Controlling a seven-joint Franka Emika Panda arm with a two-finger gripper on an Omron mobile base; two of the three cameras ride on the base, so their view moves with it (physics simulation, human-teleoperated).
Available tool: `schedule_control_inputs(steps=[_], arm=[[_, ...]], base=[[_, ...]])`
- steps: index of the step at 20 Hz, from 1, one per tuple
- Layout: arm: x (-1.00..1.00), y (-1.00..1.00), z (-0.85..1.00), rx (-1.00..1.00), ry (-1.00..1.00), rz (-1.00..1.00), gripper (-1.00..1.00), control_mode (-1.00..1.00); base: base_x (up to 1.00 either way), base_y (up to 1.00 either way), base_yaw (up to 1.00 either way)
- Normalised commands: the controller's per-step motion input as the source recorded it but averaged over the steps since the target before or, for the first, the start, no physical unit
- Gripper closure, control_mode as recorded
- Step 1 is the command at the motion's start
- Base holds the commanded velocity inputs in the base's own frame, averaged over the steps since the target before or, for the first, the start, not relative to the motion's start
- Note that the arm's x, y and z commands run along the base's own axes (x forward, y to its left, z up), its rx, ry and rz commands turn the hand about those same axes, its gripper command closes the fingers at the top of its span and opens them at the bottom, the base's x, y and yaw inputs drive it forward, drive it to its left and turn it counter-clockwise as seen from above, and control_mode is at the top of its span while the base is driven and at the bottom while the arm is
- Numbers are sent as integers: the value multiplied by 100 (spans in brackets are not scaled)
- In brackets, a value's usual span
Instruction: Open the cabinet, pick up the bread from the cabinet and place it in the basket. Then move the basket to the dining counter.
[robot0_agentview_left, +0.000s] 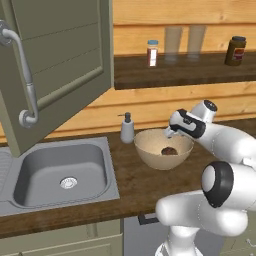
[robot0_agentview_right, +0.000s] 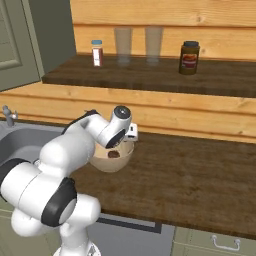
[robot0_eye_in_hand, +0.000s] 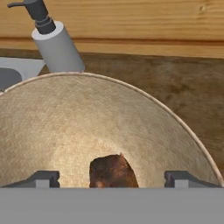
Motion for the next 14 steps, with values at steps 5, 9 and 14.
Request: schedule_control_inputs(steps=[5,9,14], arm=[[0,0,0,0,0,0,-100,-100],[-40,-31,8,0,-4,-10,-100,-100],[-84,-50,11,2,-2,-25,-100,-100]], base=[[0,0,0],[0,0,0],[0,0,0]])
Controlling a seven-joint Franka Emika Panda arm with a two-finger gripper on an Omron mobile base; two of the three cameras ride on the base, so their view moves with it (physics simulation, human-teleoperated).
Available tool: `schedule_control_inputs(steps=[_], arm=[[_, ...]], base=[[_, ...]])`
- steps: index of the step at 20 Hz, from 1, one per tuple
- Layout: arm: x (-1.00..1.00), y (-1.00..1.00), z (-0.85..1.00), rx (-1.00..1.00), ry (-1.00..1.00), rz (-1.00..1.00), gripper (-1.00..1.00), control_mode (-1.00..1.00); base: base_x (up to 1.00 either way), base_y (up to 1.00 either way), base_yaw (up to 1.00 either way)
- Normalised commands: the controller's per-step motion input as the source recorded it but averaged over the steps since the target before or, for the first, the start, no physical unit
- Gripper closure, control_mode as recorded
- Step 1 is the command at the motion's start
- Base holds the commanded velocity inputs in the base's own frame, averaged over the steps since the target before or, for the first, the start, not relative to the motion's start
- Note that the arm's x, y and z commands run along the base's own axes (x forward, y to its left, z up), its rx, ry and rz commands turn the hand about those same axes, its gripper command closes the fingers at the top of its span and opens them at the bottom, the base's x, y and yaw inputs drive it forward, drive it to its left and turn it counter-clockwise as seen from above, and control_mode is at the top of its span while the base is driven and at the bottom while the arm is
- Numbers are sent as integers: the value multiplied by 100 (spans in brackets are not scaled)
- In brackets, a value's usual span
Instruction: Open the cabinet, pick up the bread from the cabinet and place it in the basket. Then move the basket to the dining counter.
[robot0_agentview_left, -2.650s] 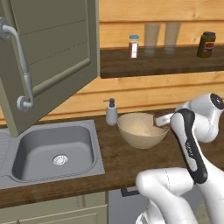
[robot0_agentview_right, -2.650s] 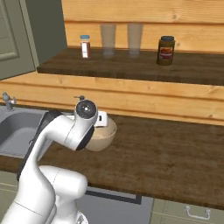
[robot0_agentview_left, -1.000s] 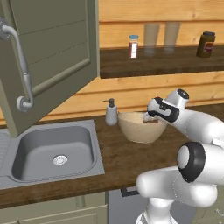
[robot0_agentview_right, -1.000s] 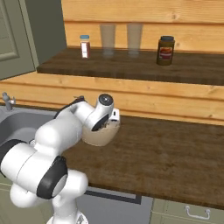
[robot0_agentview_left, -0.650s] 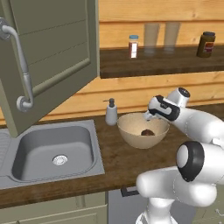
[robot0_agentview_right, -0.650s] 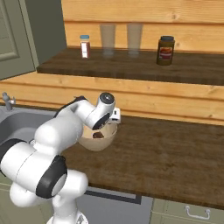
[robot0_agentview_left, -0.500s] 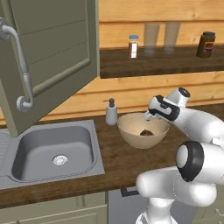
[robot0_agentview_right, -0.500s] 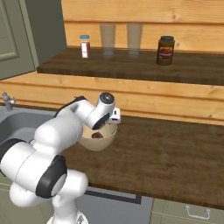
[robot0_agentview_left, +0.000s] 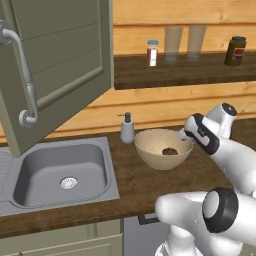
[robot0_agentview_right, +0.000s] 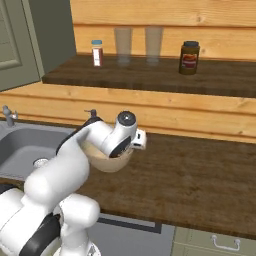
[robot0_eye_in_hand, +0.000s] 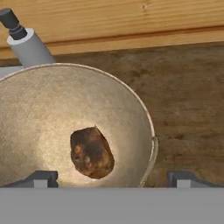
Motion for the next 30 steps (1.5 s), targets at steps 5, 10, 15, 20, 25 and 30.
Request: schedule_control_inputs(steps=[5,10,15,20,25,30], arm=[[-73,-45,12,17,0,-34,-100,-100],[-43,-21,4,37,3,-19,-100,-100],[-7,0,1,26,14,-4,-100,-100],[12,13,7,1,29,0,-100,-100],[29,20,0,2,19,0,-100,-100],[9,18,-9,4,8,0,-100,-100]], base=[[0,0,0],[0,0,0],[0,0,0],[0,0,0],[0,0,0],[0,0,0]])
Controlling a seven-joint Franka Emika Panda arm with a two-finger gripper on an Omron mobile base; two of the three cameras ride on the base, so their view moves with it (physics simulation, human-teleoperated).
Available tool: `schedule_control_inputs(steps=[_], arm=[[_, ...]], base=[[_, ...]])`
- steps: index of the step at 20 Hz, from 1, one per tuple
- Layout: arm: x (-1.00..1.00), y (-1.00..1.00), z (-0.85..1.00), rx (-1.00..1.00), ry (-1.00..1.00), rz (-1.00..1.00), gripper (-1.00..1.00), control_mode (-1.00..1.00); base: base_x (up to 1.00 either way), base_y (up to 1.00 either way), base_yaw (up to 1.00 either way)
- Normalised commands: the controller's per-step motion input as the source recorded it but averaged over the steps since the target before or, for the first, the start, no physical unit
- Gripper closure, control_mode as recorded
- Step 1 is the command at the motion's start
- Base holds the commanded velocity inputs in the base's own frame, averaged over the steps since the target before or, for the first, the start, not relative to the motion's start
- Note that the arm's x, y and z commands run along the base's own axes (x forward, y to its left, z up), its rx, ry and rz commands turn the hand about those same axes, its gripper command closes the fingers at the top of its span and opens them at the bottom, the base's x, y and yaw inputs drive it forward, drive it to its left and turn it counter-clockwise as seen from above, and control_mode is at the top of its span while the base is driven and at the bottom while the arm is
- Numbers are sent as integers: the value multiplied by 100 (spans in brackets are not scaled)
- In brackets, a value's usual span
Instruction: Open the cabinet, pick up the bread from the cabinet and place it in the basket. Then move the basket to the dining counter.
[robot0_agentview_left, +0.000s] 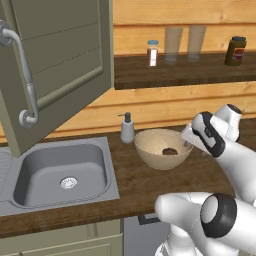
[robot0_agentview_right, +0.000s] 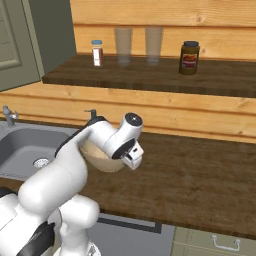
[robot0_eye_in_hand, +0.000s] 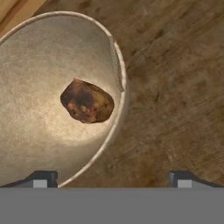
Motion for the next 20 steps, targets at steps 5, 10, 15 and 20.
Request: schedule_control_inputs(steps=[5,10,15,20], arm=[[10,18,-20,2,7,0,-100,-100],[19,14,-26,3,1,0,-100,-100],[13,7,-31,1,0,0,-100,-100],[20,10,-28,0,0,0,-100,-100]], base=[[0,0,0],[0,0,0],[0,0,0],[0,0,0]])
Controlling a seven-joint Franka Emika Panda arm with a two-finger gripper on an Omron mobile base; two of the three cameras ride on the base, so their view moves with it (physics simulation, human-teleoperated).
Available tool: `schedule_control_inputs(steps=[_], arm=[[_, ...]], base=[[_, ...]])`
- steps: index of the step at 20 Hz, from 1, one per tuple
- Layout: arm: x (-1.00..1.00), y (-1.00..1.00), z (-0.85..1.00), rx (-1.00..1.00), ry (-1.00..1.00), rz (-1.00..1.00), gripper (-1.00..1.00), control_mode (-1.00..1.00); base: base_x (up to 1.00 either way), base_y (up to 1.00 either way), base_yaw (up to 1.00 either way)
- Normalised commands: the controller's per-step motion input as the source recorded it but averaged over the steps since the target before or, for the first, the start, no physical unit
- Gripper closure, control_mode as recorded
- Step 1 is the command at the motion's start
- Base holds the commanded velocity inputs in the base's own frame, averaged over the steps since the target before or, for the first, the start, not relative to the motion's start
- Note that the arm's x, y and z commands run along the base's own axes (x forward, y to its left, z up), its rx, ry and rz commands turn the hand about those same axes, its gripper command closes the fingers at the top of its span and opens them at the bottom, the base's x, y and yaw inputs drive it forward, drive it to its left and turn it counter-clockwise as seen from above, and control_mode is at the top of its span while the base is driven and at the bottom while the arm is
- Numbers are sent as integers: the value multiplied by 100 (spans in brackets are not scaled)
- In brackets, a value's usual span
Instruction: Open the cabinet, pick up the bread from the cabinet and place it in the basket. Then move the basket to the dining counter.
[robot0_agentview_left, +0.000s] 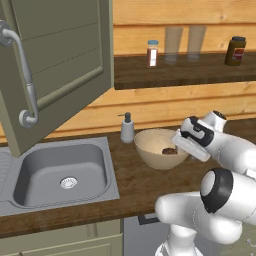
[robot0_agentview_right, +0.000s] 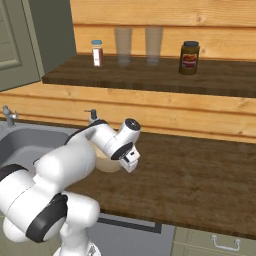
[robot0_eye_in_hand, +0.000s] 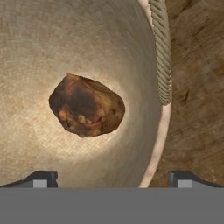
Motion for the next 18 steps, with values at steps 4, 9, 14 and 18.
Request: schedule_control_inputs(steps=[4,9,14,18], arm=[[3,24,-31,0,0,0,100,-100],[0,36,-49,0,0,0,100,-100],[-37,4,-17,-1,-3,-2,100,-100],[-95,-30,27,3,-24,-14,100,-100]], base=[[0,0,0],[0,0,0],[0,0,0],[0,0,0]])
